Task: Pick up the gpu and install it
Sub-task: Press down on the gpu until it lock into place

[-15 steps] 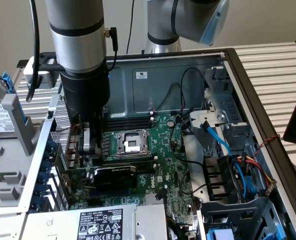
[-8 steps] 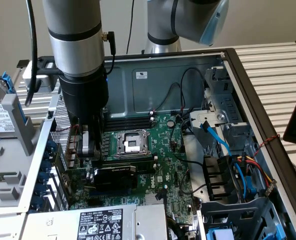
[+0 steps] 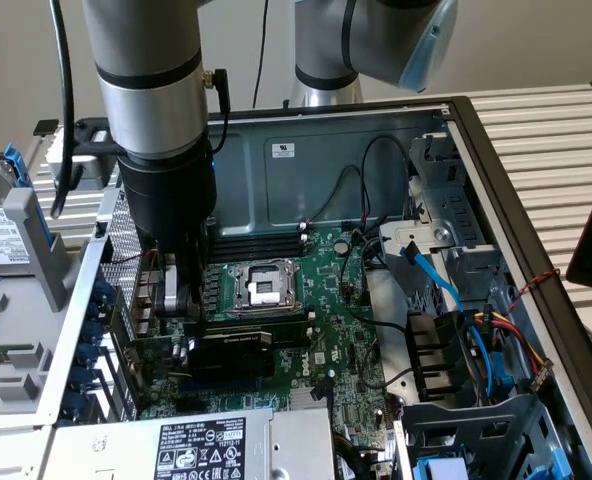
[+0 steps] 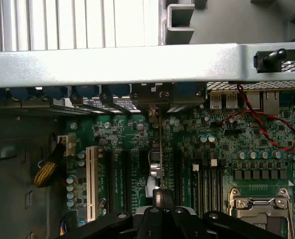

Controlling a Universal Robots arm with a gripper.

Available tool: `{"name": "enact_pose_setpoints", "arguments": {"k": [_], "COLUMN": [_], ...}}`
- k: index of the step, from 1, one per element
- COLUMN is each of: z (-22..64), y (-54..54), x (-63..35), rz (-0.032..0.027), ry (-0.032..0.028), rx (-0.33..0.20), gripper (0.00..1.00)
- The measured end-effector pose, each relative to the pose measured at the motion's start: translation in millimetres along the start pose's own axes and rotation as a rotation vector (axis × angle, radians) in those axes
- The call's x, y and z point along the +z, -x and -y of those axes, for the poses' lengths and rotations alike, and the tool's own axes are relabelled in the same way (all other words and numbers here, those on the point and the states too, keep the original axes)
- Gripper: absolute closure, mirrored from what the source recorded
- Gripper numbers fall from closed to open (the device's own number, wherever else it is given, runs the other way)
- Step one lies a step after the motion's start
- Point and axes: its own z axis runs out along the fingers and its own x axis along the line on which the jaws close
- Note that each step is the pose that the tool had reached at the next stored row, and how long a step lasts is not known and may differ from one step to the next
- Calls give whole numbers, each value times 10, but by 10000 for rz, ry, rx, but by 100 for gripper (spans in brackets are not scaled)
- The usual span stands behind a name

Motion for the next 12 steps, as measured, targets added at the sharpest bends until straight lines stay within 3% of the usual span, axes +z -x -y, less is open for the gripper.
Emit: {"name": "enact_pose_setpoints", "arguments": {"k": [5,12], "z": [-5,-13], "y": [1,5], "x": [25,54], "rz": [0,5], "ry": [-48,-66], "rx": [9,18], "gripper": [89,89]}}
